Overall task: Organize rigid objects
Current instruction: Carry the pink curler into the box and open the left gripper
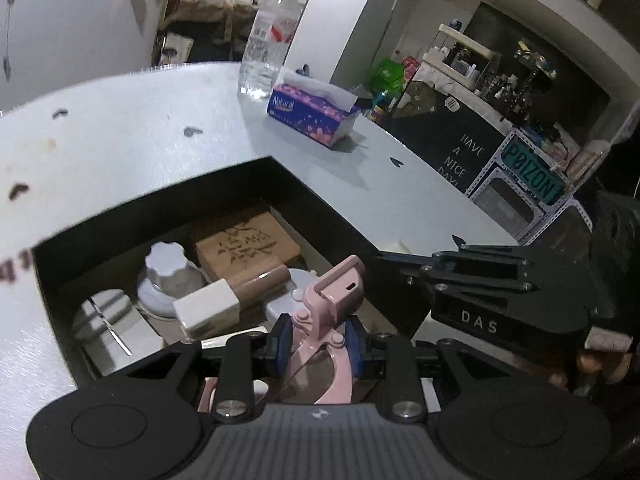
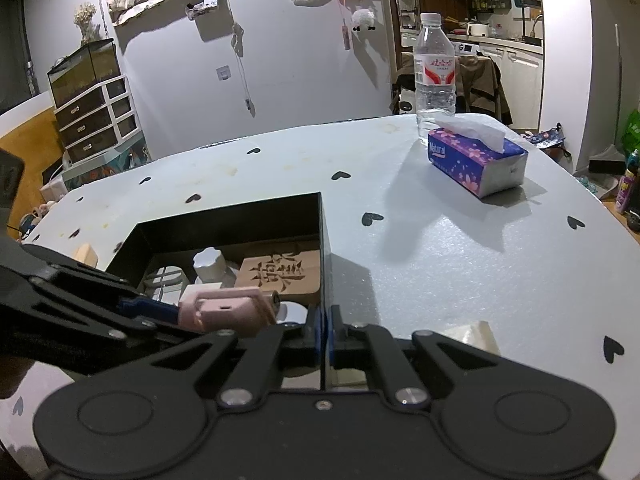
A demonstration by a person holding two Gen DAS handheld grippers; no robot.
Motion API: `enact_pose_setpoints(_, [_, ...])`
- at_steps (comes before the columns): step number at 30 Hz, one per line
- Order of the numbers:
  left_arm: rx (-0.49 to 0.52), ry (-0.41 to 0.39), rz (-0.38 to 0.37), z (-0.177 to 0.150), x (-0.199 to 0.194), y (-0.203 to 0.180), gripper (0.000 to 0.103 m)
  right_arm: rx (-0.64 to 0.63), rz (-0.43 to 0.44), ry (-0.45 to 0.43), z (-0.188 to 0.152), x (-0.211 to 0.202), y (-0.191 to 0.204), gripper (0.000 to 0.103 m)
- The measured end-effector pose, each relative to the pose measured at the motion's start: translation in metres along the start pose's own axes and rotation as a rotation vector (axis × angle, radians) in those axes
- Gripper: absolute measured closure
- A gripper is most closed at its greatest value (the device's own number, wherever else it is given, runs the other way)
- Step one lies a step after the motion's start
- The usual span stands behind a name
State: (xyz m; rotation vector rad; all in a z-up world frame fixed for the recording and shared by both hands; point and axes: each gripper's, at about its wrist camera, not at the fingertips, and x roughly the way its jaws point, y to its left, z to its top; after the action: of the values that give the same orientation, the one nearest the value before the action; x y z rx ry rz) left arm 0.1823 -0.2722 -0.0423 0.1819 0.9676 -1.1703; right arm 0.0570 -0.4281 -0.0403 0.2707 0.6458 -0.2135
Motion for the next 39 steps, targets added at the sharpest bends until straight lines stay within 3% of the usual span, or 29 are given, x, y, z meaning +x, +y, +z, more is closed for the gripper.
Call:
enact_pose_setpoints(8, [-0.005,0.098,-0.089,0.013,0.017,0.008,0.072,0.003,0.001,0.000,0.000,0.000,0.000,0.099])
enact_pose_setpoints(10, [-0.016,0.137,-0.071,0.013,0.024,0.015,0.072,0.005,0.002,-0.001,0.000,0.000,0.000,0.099])
enact_pose_setpoints(24, [0.079,0.134,-0.005,0.016,0.016,0.029,0.072,0.005,0.004,-0.002,0.000,0.000,-0.001,0.099])
enact_pose_setpoints(33, [0.103,0.126,-0.098,0.014,0.030,0.012,0.071,0.008,0.002,0.001,0.001,0.001,-0.001,0.099])
enact_pose_setpoints(34, [0.099,0.123,-0.104,0.015,0.031,0.011,0.065,0.008,0.002,0.001,0.001,0.001,-0.001,0.099])
enact_pose_setpoints(35, [0.087,0.120,-0.108,0.015,0.032,0.011,0.049,0.008,0.002,0.000,0.001,0.001,-0.001,0.099])
enact_pose_setpoints(37, [0.067,0.109,-0.103,0.016,0.031,0.012,0.027,0.008,0.003,0.000,0.001,0.001,-0.001,0.099])
enact_pose_setpoints(39, [0.061,0.099,-0.092,0.016,0.028,0.012,0.026,0.007,0.002,0.000,0.001,0.001,-0.001,0.099])
